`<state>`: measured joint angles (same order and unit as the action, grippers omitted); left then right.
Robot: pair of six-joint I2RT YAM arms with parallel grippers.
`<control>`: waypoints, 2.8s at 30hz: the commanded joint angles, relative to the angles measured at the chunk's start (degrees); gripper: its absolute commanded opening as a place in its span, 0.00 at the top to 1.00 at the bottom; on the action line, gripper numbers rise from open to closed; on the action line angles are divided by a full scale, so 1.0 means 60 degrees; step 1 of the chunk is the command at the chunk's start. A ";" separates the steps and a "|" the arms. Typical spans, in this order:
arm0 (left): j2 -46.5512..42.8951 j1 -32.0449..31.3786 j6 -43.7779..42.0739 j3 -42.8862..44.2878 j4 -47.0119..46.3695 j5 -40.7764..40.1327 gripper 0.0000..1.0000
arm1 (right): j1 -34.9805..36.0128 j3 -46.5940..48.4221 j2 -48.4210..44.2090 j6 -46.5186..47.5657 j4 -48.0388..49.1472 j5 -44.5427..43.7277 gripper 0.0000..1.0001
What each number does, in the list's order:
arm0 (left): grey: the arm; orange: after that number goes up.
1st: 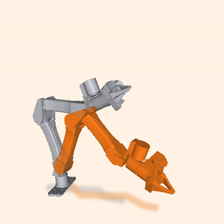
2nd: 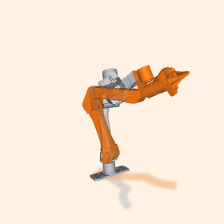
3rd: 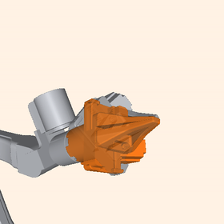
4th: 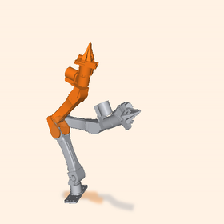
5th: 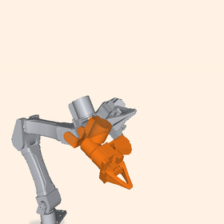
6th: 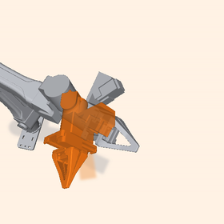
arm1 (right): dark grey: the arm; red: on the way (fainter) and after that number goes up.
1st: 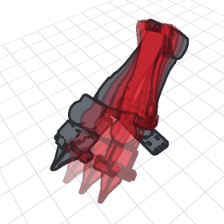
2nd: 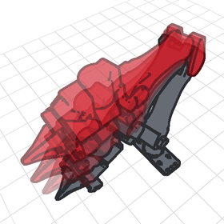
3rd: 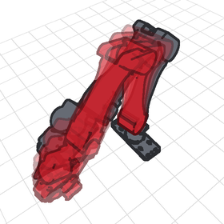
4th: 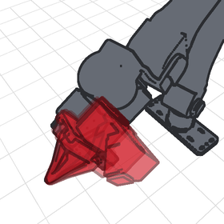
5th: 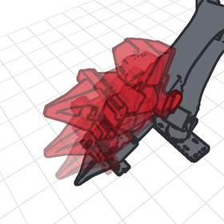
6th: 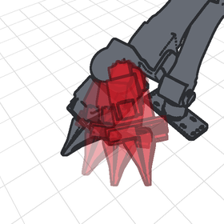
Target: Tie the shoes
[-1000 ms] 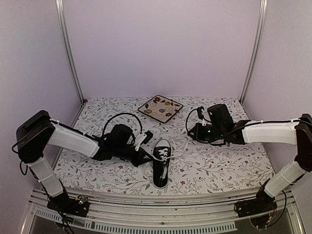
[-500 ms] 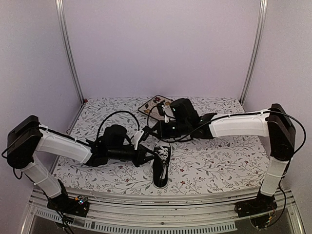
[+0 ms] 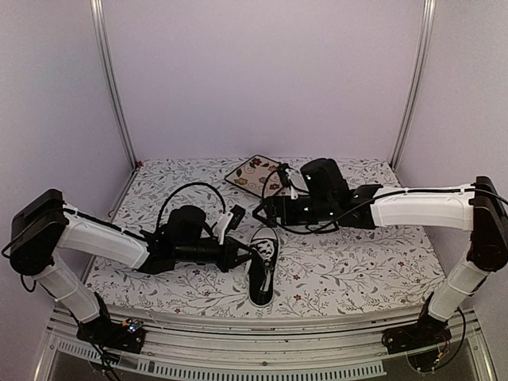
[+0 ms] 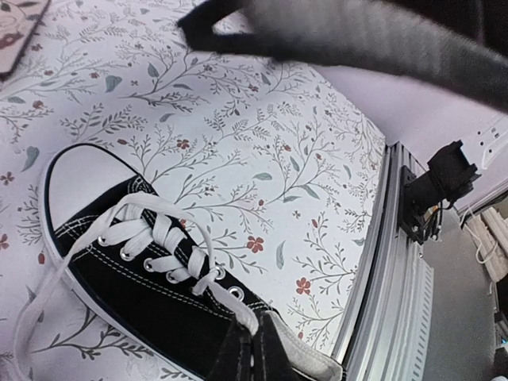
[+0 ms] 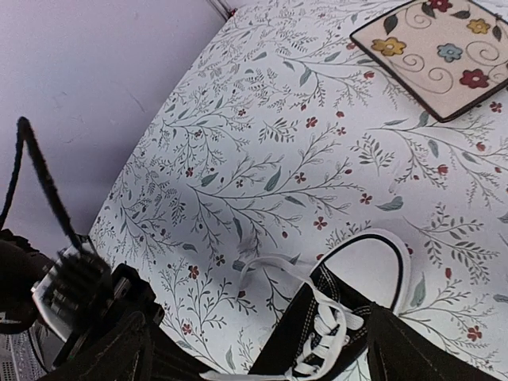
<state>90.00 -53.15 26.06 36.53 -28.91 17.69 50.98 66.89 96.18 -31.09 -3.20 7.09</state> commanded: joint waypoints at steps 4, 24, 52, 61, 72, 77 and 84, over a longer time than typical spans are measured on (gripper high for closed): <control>0.0480 -0.0125 0.1065 0.0572 -0.0215 -0.0283 1.00 | 0.0079 -0.3177 -0.2069 0.0856 0.2397 0.0218 0.06; 0.0855 0.0119 0.1990 0.1146 0.0548 0.0123 1.00 | 0.2016 -0.2612 0.0342 0.2243 0.3054 -0.2248 0.12; 0.1035 0.0154 0.2032 0.1242 0.0620 0.0431 1.00 | 0.2297 -0.2175 0.0834 0.1090 0.2599 -0.4616 0.96; 0.0608 0.0411 0.1287 0.1495 0.1761 -0.0132 0.56 | 0.2298 -0.2393 0.0752 0.0592 0.2582 -0.4717 0.98; 0.0306 0.1903 -0.1661 0.1861 0.4528 -0.1152 0.47 | 0.2291 -0.2596 0.0656 0.0177 0.2570 -0.4712 0.98; 0.1239 0.1921 -0.2455 0.2672 0.5177 -0.1122 0.49 | 0.2297 -0.2553 0.0680 0.0145 0.2570 -0.4723 0.98; 0.2357 0.1916 -0.3189 0.3522 0.5209 0.0048 0.52 | 0.2296 -0.2481 0.0728 0.0097 0.2570 -0.4672 0.98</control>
<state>101.43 -41.63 11.09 55.00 1.19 13.82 64.86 51.77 101.32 -29.78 11.60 -19.86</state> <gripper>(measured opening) 0.478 0.021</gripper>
